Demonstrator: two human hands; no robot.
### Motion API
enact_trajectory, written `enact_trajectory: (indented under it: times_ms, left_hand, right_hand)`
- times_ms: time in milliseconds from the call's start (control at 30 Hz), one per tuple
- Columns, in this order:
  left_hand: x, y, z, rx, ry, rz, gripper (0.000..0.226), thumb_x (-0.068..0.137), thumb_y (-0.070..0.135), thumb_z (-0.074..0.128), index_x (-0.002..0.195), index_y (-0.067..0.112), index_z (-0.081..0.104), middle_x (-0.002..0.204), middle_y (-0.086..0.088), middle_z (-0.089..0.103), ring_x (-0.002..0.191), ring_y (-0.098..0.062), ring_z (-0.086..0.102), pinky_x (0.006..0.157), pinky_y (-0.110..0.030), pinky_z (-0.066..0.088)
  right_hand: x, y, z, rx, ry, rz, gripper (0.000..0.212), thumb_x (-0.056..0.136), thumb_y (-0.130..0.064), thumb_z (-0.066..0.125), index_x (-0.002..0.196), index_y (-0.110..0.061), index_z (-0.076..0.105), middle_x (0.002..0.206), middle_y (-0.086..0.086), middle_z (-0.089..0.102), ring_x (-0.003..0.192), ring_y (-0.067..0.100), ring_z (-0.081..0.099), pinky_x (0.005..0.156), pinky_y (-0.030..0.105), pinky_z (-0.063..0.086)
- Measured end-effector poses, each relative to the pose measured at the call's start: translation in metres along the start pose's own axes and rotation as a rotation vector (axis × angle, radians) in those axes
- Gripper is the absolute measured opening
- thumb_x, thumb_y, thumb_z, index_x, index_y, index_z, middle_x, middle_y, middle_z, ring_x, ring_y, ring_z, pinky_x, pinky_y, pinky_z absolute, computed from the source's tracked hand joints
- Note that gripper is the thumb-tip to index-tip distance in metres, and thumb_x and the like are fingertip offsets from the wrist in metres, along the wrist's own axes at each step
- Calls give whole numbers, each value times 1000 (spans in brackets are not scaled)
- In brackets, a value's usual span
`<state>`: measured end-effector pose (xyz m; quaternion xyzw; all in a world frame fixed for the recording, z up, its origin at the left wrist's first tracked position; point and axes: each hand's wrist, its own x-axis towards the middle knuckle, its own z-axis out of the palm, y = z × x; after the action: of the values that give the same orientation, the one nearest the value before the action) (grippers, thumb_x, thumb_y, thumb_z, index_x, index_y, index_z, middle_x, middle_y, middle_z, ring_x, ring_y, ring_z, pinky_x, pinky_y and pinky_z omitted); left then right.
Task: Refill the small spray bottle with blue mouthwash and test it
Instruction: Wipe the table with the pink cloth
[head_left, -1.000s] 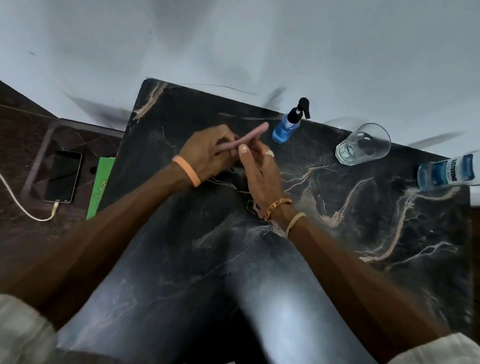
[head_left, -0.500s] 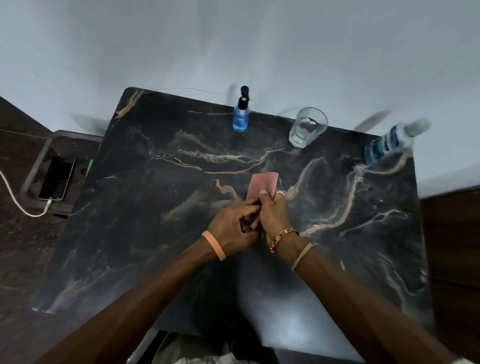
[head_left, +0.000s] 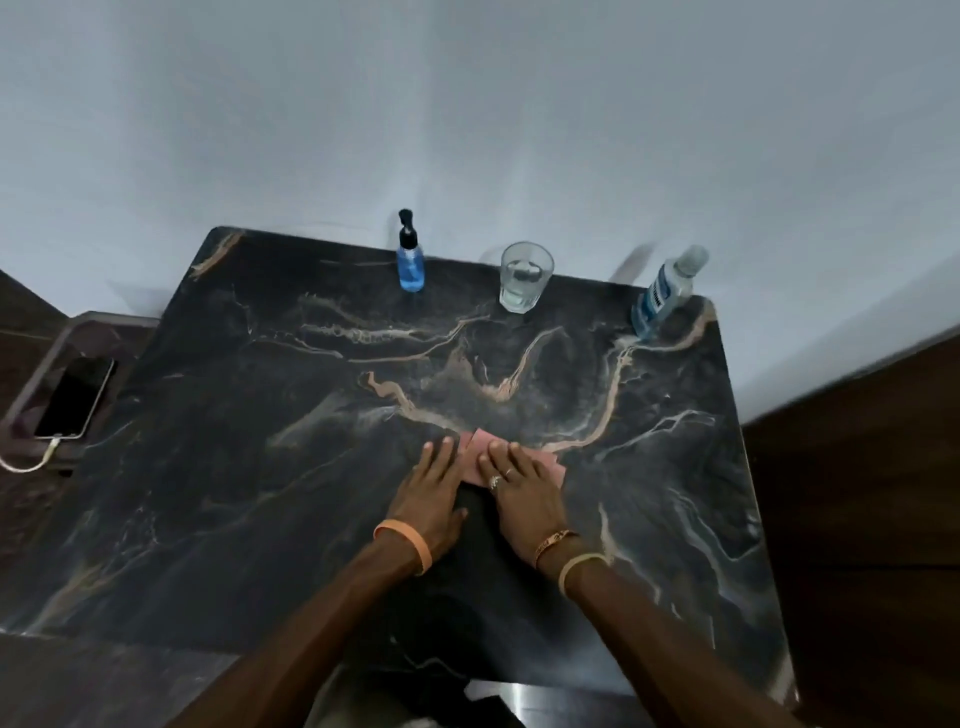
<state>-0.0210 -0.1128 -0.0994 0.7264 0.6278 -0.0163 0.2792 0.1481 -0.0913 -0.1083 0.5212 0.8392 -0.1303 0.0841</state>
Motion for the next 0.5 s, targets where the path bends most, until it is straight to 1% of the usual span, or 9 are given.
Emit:
enact_trajectory:
  times_ms: [67,167,233,300,367,400,433,467,500]
  left_hand:
    - [1,-4,2,64,-83,-25,85,95,36,54,155,16,-4,163,-7,-12,150,-28,-10,122,-39,7]
    - [0,-8,0,106,-139,-25,93,91,38,60,155,15,-4,162,-7,-14,150,-27,-10,121,-39,7]
    - [-2,-9,-1,89,-137,-23,99,88,38,65,155,16,-5,163,-6,-13,150,-26,-9,121,-39,8]
    - [-3,-10,-2,51,-128,-24,104,86,37,69,154,17,-7,163,-4,-11,150,-24,-8,122,-38,8]
    - [-4,-11,-2,-2,-110,-29,109,83,35,72,154,17,-9,163,-3,-9,150,-22,-8,122,-36,8]
    - [-4,-12,-1,-33,-93,-35,111,82,33,74,154,17,-9,163,-3,-8,150,-22,-7,122,-35,8]
    - [-4,-12,0,-60,-72,-43,113,81,31,75,154,16,-10,163,-2,-8,150,-21,-7,122,-34,8]
    - [-4,-12,2,-81,-49,-53,115,80,30,76,154,16,-11,163,-3,-9,150,-20,-7,122,-33,9]
    - [-6,-12,4,-94,-32,-64,116,79,29,77,153,15,-12,163,-3,-12,150,-20,-7,121,-32,9]
  right_hand:
    - [-1,2,8,-18,1,9,57,101,-23,36,155,-19,20,163,5,13,149,29,8,120,41,5]
    - [1,0,9,-38,7,5,56,101,-22,38,154,-17,21,162,9,16,148,32,12,119,43,8]
    - [0,-3,9,-29,26,11,58,101,-21,37,155,-18,18,162,8,17,148,32,14,118,44,12]
    - [-3,-4,10,15,43,20,61,100,-20,38,156,-23,12,163,5,14,149,34,9,117,47,14]
    - [-5,-4,11,39,28,17,61,102,-23,37,156,-26,9,164,1,4,149,34,0,119,49,8]
    - [-7,-5,12,51,18,19,59,103,-24,34,156,-28,9,163,-1,2,150,32,-2,120,48,5]
    - [-9,-8,12,72,15,33,58,103,-26,32,156,-28,11,163,-1,4,150,31,0,121,48,3]
    - [-12,-12,13,96,17,40,56,102,-28,31,156,-28,15,163,-1,8,150,32,4,120,49,5]
    - [-16,-19,13,94,21,18,55,101,-32,31,155,-28,21,162,0,14,149,34,11,120,51,10]
